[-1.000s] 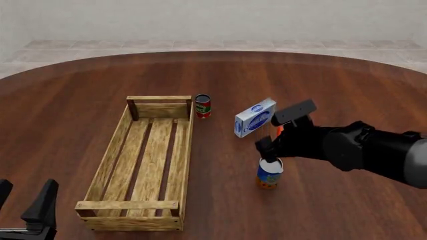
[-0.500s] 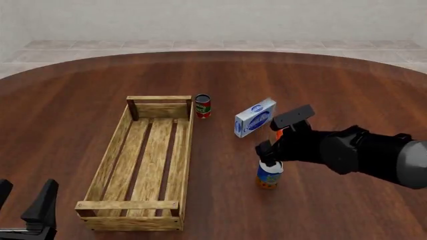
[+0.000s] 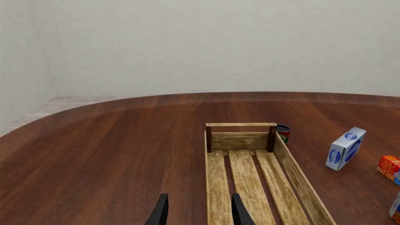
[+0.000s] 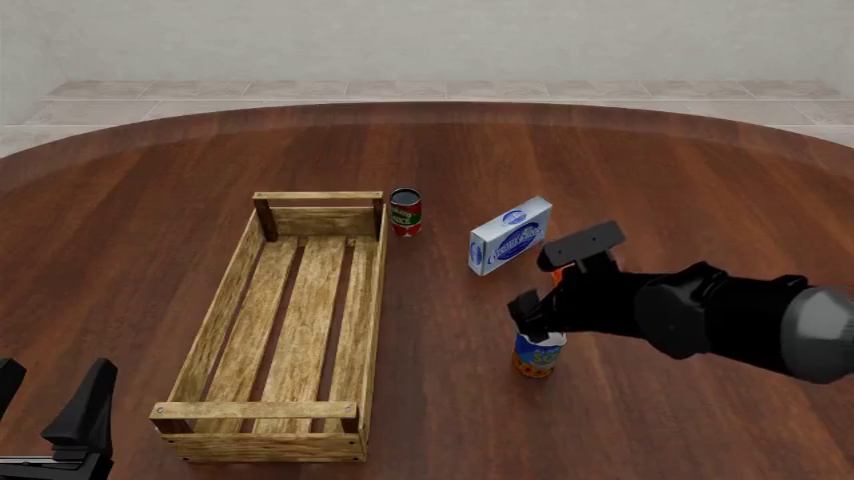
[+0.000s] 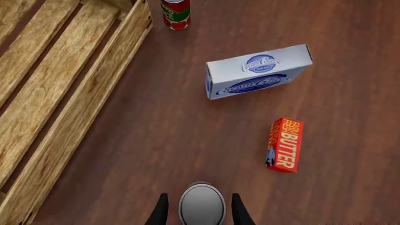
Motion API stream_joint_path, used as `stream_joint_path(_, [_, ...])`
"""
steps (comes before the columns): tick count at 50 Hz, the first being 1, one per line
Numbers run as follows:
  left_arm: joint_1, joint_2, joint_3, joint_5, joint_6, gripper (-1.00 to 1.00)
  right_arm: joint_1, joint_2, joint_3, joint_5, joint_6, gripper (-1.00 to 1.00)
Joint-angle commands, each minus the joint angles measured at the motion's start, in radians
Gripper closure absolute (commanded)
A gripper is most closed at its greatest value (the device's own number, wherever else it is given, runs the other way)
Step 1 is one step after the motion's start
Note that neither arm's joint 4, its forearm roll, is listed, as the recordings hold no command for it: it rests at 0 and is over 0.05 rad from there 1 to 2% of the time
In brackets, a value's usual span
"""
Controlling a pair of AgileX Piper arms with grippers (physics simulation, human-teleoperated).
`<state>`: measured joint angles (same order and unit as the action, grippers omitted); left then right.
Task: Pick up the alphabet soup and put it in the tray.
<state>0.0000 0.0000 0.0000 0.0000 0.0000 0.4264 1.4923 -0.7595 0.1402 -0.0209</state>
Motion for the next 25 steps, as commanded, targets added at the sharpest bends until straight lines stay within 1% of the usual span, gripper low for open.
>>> stream_joint_path(1, [0.000, 0.000, 0.000, 0.000, 0.000, -1.00, 0.004, 0.017, 0.012, -0.020, 0.012, -1.00])
stream_joint_path(25, [0.000, 0.000, 0.000, 0.000, 0.000, -1.00, -0.009, 0.043, 0.021, -0.036, 0.008, -1.00])
